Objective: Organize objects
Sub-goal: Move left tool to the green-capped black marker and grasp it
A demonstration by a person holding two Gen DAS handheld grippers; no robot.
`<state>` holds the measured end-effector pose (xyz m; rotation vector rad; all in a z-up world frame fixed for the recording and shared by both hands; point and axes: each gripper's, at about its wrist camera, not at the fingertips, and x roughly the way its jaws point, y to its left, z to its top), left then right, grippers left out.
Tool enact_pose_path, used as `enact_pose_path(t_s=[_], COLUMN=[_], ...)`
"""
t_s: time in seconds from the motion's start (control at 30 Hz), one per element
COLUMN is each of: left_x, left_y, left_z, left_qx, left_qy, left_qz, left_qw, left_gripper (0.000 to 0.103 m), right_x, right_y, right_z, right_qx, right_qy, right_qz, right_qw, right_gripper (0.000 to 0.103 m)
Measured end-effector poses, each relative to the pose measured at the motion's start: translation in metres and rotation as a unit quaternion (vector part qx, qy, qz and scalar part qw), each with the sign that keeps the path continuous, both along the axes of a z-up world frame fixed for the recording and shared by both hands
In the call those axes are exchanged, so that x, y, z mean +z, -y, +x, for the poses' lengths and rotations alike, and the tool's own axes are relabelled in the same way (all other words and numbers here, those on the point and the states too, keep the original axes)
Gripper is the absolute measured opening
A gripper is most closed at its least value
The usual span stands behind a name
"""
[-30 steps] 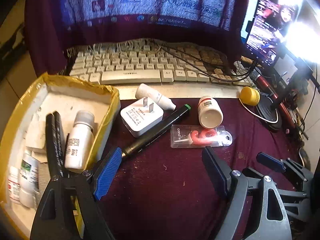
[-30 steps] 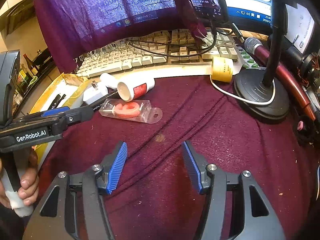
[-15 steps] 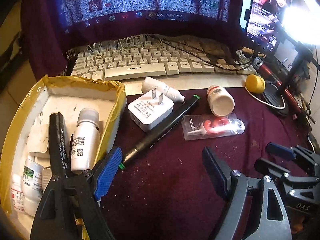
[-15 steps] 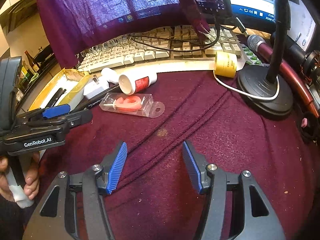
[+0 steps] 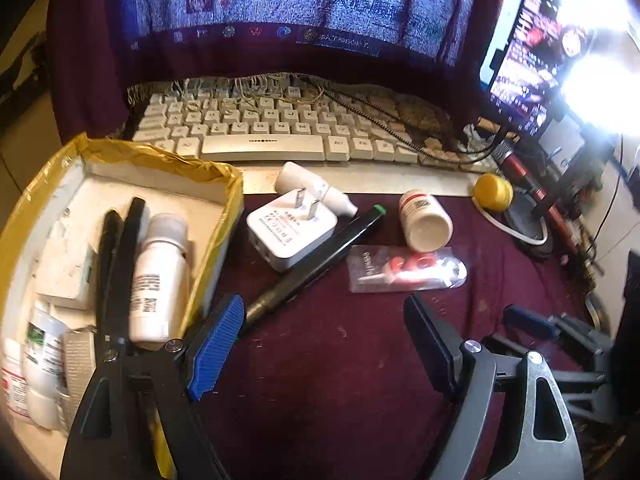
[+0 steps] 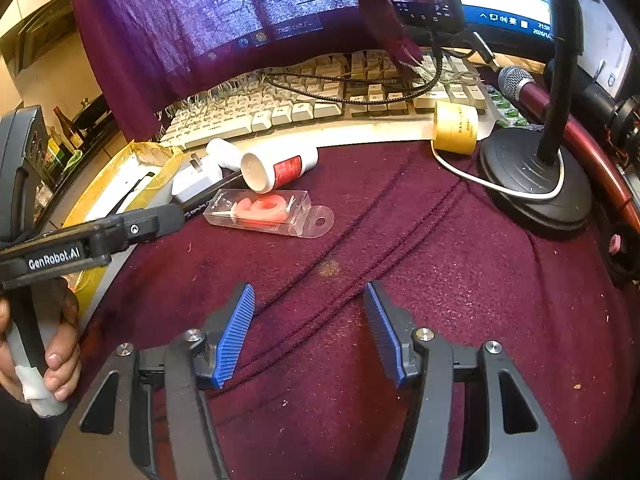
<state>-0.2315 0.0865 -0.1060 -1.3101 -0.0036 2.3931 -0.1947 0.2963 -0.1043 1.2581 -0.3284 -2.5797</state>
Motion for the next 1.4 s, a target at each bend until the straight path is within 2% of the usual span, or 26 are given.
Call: enact_pose_path(t_s=[0.1, 0.3, 0.37, 0.5, 0.63, 0.87, 0.93, 1.0, 1.1, 1.2, 1.27, 1.3, 1.33, 1.37, 1.4], left_x=[-0.002, -0.012, -0.013, -0.015, -0.017, -0.007, -0.004, -0.008, -0.011, -0.007, -0.004, -0.004, -0.005, -0.006, -0.008], left_y=[-0.008, -0.026, -0.028, -0.032, -0.038, -0.036, -0.036, -0.040, -0.046, -0.040, -0.035, -0.033, -0.031, -0.027, -0.024], left_z=[-0.005, -0.021, -0.020, -0.008, -0.001, -0.012, -0.005, 0.007, 0.022, 0.019, 0.015, 0.014, 0.014, 0.016, 0.020], left_qx=[-0.005, 0.001, -0.005, -0.040, -0.057, -0.031, -0.051, -0.080, -0.099, -0.089, -0.071, -0.061, -0.054, -0.051, -0.051], left_qy=[0.018, 0.005, 0.002, 0.008, -0.004, 0.021, 0.022, 0.032, 0.007, 0.018, 0.015, 0.009, 0.006, 0.004, 0.003], left_qz=[0.005, -0.081, -0.088, -0.076, -0.104, -0.066, -0.048, -0.041, -0.067, -0.044, -0.040, -0.046, -0.049, -0.049, -0.045], left_qw=[0.9998, 0.9967, 0.9961, 0.9962, 0.9929, 0.9971, 0.9973, 0.9954, 0.9928, 0.9949, 0.9966, 0.9970, 0.9973, 0.9975, 0.9976], left_gripper=[0.078, 0.078, 0.078, 0.078, 0.078, 0.077, 0.068, 0.068, 0.067, 0.066, 0.047, 0.029, 0.016, 0.012, 0.012], right_x=[0.002, 0.003, 0.002, 0.004, 0.002, 0.003, 0.005, 0.006, 0.007, 0.008, 0.010, 0.011, 0.012, 0.015, 0.017], right_y=[-0.002, 0.003, 0.005, 0.010, 0.012, 0.008, 0.007, 0.005, 0.006, 0.006, 0.006, 0.006, 0.006, 0.006, 0.007], right_z=[0.000, -0.001, -0.002, -0.002, -0.003, -0.001, 0.001, 0.002, 0.001, 0.000, 0.000, -0.001, -0.001, -0.003, -0.004], right_qx=[0.003, 0.006, 0.008, 0.016, 0.018, 0.015, 0.015, 0.014, 0.014, 0.015, 0.014, 0.014, 0.015, 0.017, 0.020], right_qy=[0.000, -0.001, 0.002, -0.001, 0.001, 0.000, -0.002, -0.004, -0.005, -0.006, -0.007, -0.008, -0.010, -0.014, -0.017], right_qz=[-0.013, -0.014, -0.015, -0.009, -0.010, -0.010, -0.009, -0.011, -0.012, -0.010, -0.008, -0.007, -0.005, -0.004, -0.004], right_qw=[1.000, 1.000, 1.000, 1.000, 1.000, 1.000, 1.000, 1.000, 1.000, 1.000, 1.000, 1.000, 1.000, 1.000, 1.000], right_gripper=[0.056, 0.056, 0.056, 0.056, 0.056, 0.056, 0.056, 0.056, 0.056, 0.056, 0.056, 0.056, 0.056, 0.056, 0.056])
